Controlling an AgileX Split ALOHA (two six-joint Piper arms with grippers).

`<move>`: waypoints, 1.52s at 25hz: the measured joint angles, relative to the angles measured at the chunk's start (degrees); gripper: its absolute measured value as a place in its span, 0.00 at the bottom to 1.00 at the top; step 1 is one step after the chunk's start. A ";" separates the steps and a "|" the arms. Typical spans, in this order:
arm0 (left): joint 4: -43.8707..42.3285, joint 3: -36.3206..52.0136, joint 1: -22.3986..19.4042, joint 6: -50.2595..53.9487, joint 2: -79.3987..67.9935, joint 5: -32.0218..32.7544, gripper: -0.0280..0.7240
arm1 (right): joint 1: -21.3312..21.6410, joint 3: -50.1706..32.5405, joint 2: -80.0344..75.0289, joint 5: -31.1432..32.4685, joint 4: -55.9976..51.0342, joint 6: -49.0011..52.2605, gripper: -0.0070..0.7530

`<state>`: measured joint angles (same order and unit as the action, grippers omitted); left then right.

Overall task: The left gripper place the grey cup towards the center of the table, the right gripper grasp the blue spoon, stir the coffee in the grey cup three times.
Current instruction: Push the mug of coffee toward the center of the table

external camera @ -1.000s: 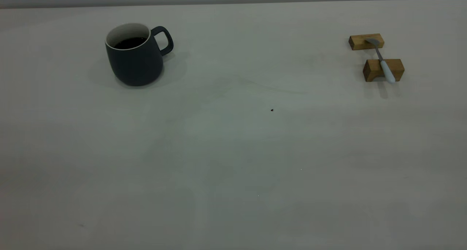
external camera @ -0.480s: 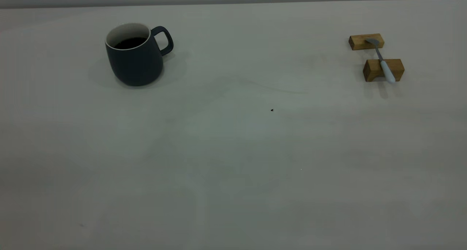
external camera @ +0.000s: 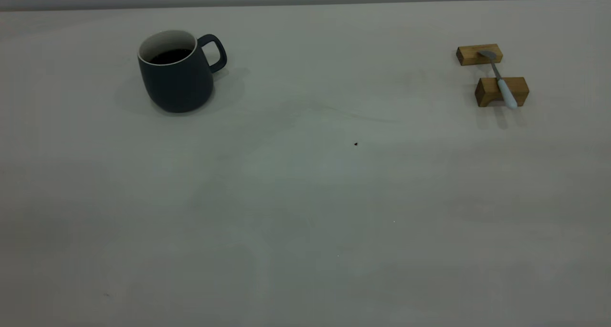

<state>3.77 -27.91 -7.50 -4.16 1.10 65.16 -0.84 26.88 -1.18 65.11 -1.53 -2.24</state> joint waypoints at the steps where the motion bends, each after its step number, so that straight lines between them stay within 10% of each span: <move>1: 0.00 0.00 0.00 0.00 0.00 0.00 0.82 | 0.00 0.00 0.00 0.00 0.00 0.00 0.32; 13: 0.74 -1.89 0.00 0.07 -4.93 -1.80 0.82 | 0.00 0.00 0.00 0.00 0.00 0.00 0.32; 38: 1.07 -28.10 0.00 -12.80 -90.09 -35.35 0.82 | 0.00 0.00 0.00 0.00 0.00 0.00 0.32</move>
<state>4.83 -56.01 -7.50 -16.96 -88.99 29.80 -0.84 26.88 -1.18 65.11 -1.53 -2.24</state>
